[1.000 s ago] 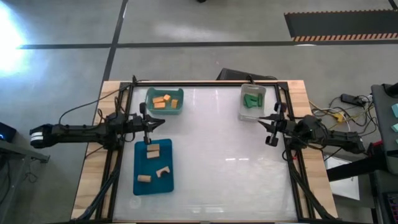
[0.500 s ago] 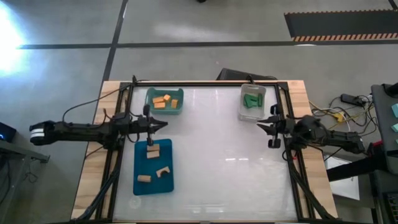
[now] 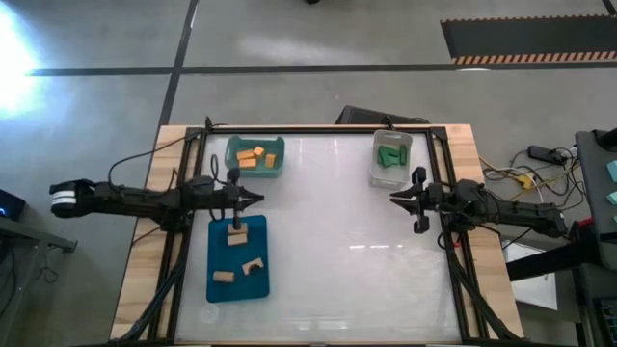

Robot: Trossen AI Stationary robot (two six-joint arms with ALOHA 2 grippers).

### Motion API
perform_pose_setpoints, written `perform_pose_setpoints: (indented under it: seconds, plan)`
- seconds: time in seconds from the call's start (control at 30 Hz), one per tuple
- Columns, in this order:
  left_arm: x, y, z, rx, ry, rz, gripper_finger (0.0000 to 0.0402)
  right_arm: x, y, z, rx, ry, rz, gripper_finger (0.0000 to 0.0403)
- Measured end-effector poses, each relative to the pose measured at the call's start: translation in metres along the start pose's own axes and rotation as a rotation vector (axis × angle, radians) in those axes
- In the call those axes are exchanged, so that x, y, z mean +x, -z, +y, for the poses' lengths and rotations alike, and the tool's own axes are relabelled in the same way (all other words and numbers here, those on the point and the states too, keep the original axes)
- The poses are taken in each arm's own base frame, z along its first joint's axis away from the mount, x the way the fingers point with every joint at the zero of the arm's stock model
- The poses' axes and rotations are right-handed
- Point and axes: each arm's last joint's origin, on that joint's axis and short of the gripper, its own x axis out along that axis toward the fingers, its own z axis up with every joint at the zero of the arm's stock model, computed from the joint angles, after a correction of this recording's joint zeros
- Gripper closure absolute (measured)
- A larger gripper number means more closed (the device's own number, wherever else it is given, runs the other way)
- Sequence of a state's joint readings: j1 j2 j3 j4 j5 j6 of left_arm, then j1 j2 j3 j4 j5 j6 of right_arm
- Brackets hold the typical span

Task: Sort & place blocks by color
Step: Return to Home Position

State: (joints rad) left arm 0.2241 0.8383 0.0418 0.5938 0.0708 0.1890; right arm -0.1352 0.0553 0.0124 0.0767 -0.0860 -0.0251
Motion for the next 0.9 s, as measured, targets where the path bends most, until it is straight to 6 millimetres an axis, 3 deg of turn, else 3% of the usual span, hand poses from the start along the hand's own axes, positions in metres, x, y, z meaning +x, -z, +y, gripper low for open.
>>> perform_pose_setpoints:
  seconds: [0.9]
  plan:
    - [0.016,0.035,-0.006,-0.024,0.051,0.268,0.0401,0.0,0.001,0.0,0.0,0.001,0.004,0.0355]
